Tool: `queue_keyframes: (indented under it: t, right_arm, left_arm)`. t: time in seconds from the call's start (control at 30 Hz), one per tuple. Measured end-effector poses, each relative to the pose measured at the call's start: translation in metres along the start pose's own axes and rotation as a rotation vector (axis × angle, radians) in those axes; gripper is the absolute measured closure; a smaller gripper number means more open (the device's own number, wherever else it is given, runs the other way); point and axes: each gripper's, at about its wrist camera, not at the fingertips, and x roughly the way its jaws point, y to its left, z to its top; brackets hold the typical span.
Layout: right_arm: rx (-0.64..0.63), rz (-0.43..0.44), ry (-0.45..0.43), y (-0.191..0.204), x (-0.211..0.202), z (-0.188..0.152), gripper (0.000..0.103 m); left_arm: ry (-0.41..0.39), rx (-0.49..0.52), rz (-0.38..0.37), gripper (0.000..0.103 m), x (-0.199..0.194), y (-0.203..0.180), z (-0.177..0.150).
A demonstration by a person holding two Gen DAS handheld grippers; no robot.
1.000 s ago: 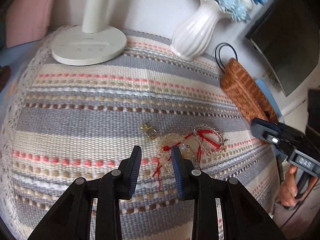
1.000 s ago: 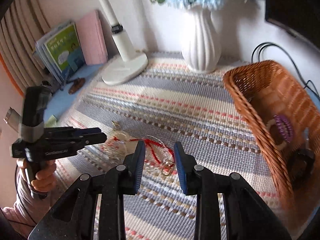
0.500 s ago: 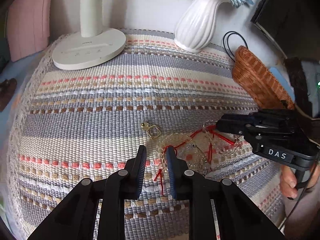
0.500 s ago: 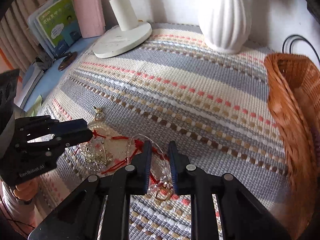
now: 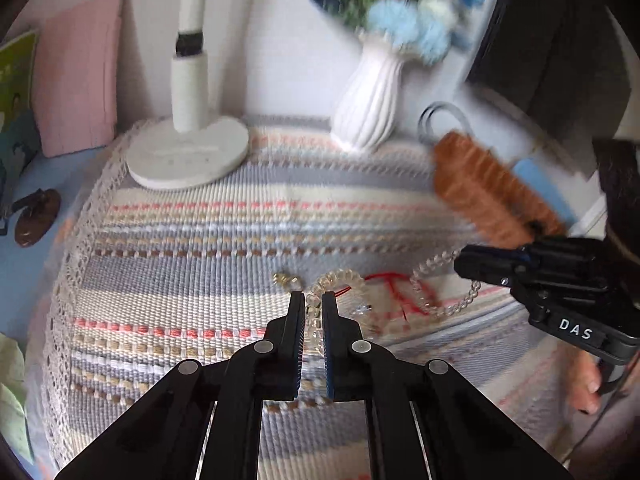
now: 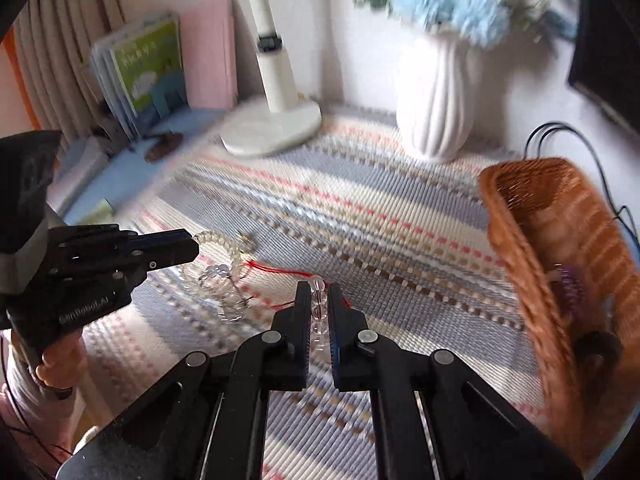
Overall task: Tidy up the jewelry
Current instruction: 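Grasp the clear beaded bracelet with both grippers and lift it with the right gripper, then carry the clear bracelets into the wicker basket and open both grippers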
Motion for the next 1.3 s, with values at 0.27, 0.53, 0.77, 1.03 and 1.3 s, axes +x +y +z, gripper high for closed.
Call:
queue_keyframes:
  t: [0.27, 0.53, 0.77, 1.03, 1.3]
  right_arm:
    - [0.103, 0.185, -0.073, 0.007, -0.053, -0.013, 0.094]
    - [0.217, 0.166, 0.045, -0.017, -0.034, -0.058, 0.094]
    - [0.299, 0.063, 0.074, -0.058, -0.032, -0.09, 0.094]
    - [0.352, -0.055, 0.128, -0.094, -0.015, -0.121, 0.092]
    - [0.093, -0.229, 0.128, -0.051, -0.006, -0.116, 0.083]
  left_arm:
    - [-0.095, -0.026, -0.17, 0.095, -0.066, -0.002, -0.005]
    - [-0.075, -0.009, -0.171, 0.095, -0.068, -0.007, -0.018]
    - [-0.053, 0.033, -0.184, 0.095, -0.06, -0.027, -0.018]
    - [0.006, 0.062, -0.18, 0.095, -0.035, -0.045, -0.02]
    - [0.029, 0.099, -0.188, 0.095, -0.024, -0.063, -0.018]
